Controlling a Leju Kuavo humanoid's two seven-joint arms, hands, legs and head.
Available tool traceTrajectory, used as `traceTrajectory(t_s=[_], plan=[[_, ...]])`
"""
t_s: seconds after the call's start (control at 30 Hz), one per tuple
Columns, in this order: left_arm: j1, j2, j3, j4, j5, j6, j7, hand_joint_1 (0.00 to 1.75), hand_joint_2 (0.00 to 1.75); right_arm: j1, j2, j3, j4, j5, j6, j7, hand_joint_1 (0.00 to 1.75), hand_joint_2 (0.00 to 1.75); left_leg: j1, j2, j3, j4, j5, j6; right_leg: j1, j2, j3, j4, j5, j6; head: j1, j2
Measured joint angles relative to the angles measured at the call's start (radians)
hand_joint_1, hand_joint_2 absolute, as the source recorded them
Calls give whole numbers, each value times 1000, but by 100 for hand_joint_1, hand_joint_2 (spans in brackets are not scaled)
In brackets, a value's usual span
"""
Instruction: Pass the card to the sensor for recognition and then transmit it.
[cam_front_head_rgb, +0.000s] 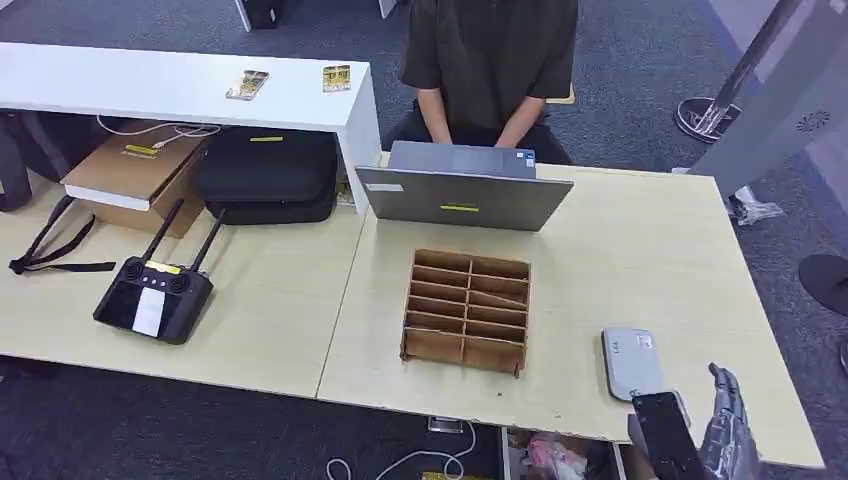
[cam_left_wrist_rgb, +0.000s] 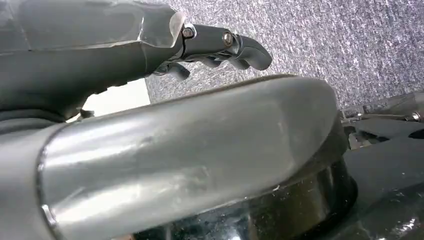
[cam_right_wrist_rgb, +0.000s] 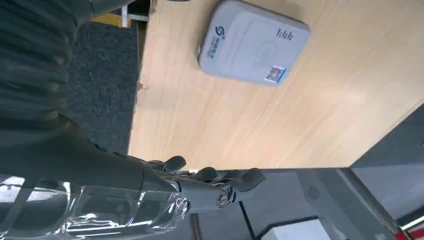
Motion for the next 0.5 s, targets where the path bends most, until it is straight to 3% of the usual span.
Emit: traceTrajectory(t_s=[0.27,0.5], plan=[[0,3,-3,0,-17,-2,1,0,0,-1,-1,44,40,0,0,0,0,175,0,0,0,0,0,0,0,0,0,0,0,0,0,0],[-2,10,-11,0,-38,-13,-9,0,0,-57,-52,123,80,146,37,-14,0,175,0,0,1,0,0,0,0,0,1,0,0,0,0,0]])
